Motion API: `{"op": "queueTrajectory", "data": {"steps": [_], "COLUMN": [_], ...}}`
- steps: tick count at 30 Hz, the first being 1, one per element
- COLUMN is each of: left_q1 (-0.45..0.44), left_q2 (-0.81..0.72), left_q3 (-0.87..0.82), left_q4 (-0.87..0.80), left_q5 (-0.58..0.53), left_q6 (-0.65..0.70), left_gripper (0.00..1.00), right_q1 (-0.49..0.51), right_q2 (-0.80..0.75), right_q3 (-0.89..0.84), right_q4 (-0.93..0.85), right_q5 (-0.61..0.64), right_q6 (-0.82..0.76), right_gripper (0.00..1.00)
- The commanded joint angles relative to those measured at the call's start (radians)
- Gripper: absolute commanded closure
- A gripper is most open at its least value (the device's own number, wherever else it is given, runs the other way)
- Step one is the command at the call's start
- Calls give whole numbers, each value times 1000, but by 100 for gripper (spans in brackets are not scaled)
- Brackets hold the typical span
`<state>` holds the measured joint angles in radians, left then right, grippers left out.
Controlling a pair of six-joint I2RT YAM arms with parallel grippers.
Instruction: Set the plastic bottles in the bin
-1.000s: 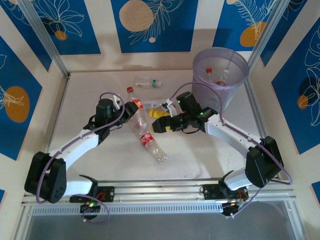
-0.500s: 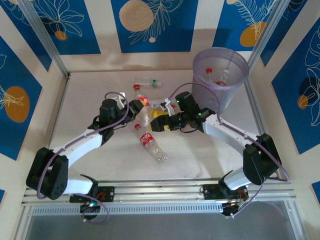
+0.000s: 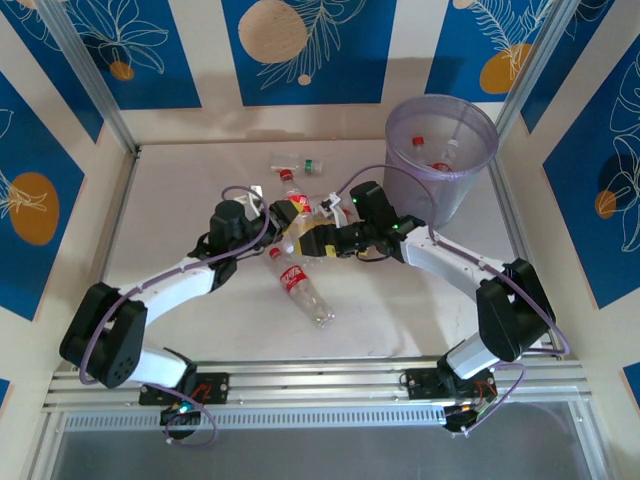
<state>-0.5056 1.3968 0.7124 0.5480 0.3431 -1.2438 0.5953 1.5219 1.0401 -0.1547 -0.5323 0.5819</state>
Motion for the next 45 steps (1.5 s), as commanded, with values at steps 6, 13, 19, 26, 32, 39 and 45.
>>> {"op": "queueTrajectory", "data": {"steps": [6, 13, 19, 26, 32, 39, 45], "left_q1": [-21, -21, -21, -11, 65, 95, 99], "left_q2": [16, 15, 12, -31, -162, -281, -261], "left_q3": [-4, -2, -4, -2, -27, -30, -44], "left_q4": [79, 64, 57, 15, -187, -423, -424], "left_q5": [-10, -16, -26, -36, -63, -132, -120], "left_q6": [-10, 13, 35, 86, 195, 314, 315], "left_gripper": [52, 45, 26, 0, 0, 0, 1], "right_q1": [-16, -31, -32, -53, -72, -99, -162], "right_q2": [25, 3, 1, -30, -72, -110, -109], "right_q3": [0, 12, 16, 42, 139, 309, 492], "right_q4": [9, -25, -33, -112, -346, -529, -661], "right_q5": [-36, -36, -38, -7, 156, 287, 410], "right_q6": [21, 6, -4, -43, -170, -293, -373], "right_gripper": [24, 36, 38, 40, 45, 47, 48]}}
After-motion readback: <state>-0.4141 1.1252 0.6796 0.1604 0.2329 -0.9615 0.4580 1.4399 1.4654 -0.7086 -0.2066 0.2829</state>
